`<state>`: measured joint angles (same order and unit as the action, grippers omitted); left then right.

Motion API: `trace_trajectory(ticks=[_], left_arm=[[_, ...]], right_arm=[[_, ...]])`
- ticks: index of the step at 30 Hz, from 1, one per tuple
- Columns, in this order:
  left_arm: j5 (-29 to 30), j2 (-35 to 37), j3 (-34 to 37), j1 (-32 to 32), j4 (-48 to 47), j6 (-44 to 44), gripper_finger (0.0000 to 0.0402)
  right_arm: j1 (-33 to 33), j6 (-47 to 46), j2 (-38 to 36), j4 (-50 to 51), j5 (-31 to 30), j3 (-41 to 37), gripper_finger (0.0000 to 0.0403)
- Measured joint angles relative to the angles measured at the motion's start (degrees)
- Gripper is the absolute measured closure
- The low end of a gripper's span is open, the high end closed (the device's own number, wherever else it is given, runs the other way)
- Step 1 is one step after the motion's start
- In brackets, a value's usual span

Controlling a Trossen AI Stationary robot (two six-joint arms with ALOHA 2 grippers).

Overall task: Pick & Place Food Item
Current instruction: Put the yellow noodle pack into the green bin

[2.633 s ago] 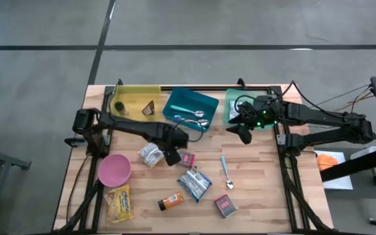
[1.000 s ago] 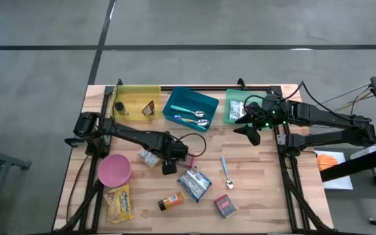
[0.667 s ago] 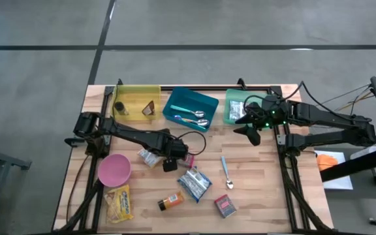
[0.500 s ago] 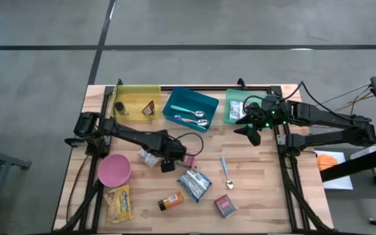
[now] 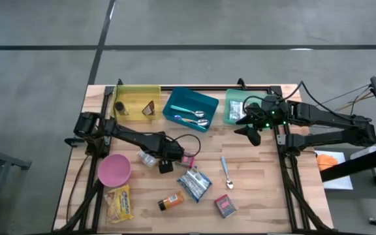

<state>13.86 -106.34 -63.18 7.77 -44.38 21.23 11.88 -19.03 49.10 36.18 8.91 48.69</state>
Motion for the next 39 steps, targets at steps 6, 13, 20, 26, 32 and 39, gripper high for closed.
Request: trace_trajectory(ticks=[6, 13, 20, 26, 32, 39], left_arm=[[0.3, 0.0, 0.0, 0.0, 0.0, -0.4, 0.0301], [-0.9, 0.1, -0.7, 0.0, -0.7, -0.3, 0.0393], [-1.2, 0.4, -6.2, 0.0, -4.6, -0.2, 0.0399], [-0.7, 0.6, -13.5, 0.0, -12.3, -0.2, 0.0400], [-0.8, 3.7, -16.9, 0.0, -14.6, 0.5, 0.0400], [-3.0, 12.6, -18.2, -0.3, -9.6, 3.2, 0.0401]], right_arm=[[0.0, 0.0, 0.0, 0.0, 0.0, 0.0, 0.0181], [0.0, 0.0, 0.0, 0.0, 0.0, 0.0, 0.0181], [0.0, 0.2, 0.0, 0.0, 0.1, 0.0, 0.0181], [0.0, 2.2, -0.1, 0.0, 0.1, 0.0, 0.0181], [0.0, 5.8, -0.7, -0.1, 0.6, 0.0, 0.0181], [0.0, 11.8, -1.0, -6.4, 9.8, 0.0, 0.0181]])
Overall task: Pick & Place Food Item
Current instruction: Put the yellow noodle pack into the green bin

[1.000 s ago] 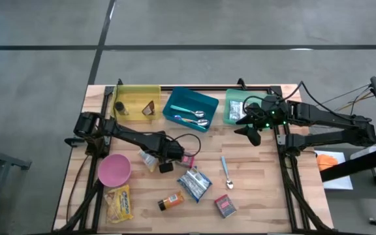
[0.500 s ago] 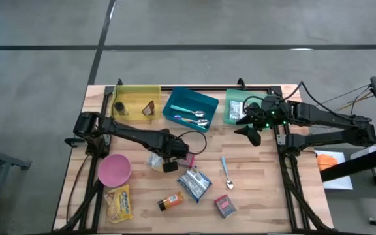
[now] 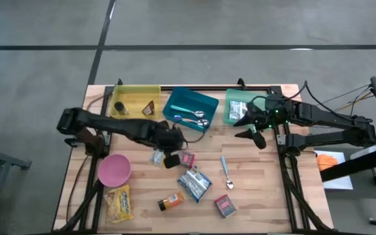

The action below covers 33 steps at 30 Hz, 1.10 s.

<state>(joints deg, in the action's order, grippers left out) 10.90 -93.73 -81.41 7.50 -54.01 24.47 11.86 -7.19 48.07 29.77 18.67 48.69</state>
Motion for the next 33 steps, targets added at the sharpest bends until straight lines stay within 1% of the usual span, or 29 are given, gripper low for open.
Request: trace_trajectory(ticks=[3, 8, 12, 16, 18, 22, 24, 29, 33], left_arm=[[-0.2, 4.4, 0.2, -0.8, 7.0, 1.6, 0.0401], [-2.2, 9.3, 0.2, -3.2, 18.4, 4.6, 0.0401], [-5.8, 10.8, 0.2, -4.6, 26.3, 4.5, 0.0401], [-10.1, 10.9, 0.3, -5.1, 32.3, 3.3, 0.0401], [-12.1, 10.8, 0.3, -5.1, 34.0, 2.8, 0.0401], [-13.8, 10.6, 0.3, -5.2, 34.9, 2.6, 0.0401], [-14.0, 10.6, 0.3, -5.2, 34.9, 2.6, 0.0401], [-14.7, 10.6, 0.3, -5.2, 36.8, 3.0, 0.0401], [-15.2, 10.6, 0.3, -5.2, 38.2, 3.0, 0.0401]], right_arm=[[0.0, 1.9, 0.1, -5.8, 3.6, 0.0, 0.0181], [0.0, 1.7, 1.5, -17.7, 6.7, 0.0, 0.0181], [0.0, -0.6, 4.1, -24.2, 7.0, 0.0, 0.0181], [0.0, -3.0, 7.3, -29.3, 7.5, 0.0, 0.0181], [0.0, -3.1, 8.7, -31.4, 9.1, 0.0, 0.0181], [-0.1, -3.1, 11.4, -35.8, 13.1, 0.1, 0.0181], [-0.3, -1.8, 12.6, -35.7, 13.2, 0.6, 0.0181], [-1.9, 4.7, 16.4, -35.6, 13.0, 3.2, 0.0181], [-2.7, 8.1, 20.0, -35.0, 9.9, 6.2, 0.0181]])
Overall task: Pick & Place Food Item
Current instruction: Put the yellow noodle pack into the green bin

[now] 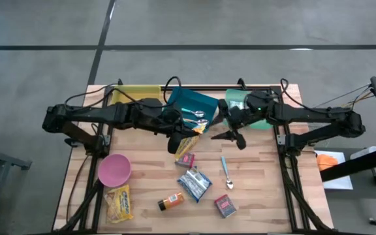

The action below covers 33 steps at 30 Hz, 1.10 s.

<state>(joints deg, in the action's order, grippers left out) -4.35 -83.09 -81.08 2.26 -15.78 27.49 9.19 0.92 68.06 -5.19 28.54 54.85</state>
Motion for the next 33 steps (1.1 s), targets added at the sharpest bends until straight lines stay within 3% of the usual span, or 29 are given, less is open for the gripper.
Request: trace_trajectory(ticks=[5, 13, 30, 33], left_arm=[[-0.1, 0.0, 0.0, 0.0, -0.1, 0.0, 0.0401], [-0.2, 0.0, 0.6, -0.5, 0.4, -0.2, 0.0401], [-1.7, 0.0, 0.9, -0.5, 1.0, -0.4, 0.0401], [-2.4, 0.0, 0.9, -0.5, 0.9, -0.4, 0.0401]], right_arm=[[-0.2, 3.9, 1.5, 2.8, -6.1, 3.7, 0.0181], [-1.8, 10.0, 1.7, 11.9, -6.2, 7.1, 0.0181], [-4.0, 12.2, 7.3, 12.3, -9.2, 11.3, 0.0182], [-4.5, 13.7, 7.4, 12.4, -9.2, 11.3, 0.0199]])
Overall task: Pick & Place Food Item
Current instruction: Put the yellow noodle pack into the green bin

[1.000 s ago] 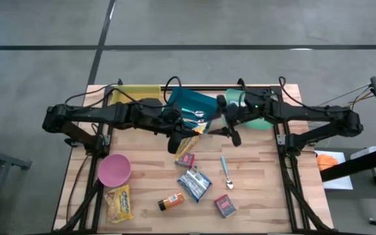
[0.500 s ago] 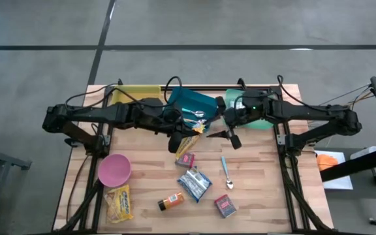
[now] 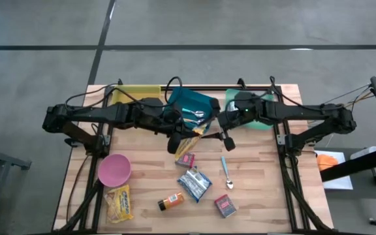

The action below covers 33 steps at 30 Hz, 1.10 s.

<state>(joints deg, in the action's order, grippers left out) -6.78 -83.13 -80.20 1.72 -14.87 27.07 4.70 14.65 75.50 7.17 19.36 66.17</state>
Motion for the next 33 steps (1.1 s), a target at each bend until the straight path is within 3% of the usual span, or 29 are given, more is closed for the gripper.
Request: trace_trajectory(ticks=[10, 21, 33], left_arm=[[-0.8, 0.0, 0.0, 0.0, -0.2, -0.2, 0.0401], [-1.4, 0.0, 0.0, 0.0, -0.3, 1.2, 0.0391], [-2.0, 0.2, 0.0, 0.0, 0.6, 2.0, 0.0280]], right_arm=[[-0.4, 2.1, -0.2, 0.5, 2.6, 0.0, 0.0382], [-0.4, 1.5, -0.5, 1.1, 2.8, -0.1, 0.0395], [-0.7, 0.3, -0.9, 1.7, 3.4, -0.1, 0.0395]])
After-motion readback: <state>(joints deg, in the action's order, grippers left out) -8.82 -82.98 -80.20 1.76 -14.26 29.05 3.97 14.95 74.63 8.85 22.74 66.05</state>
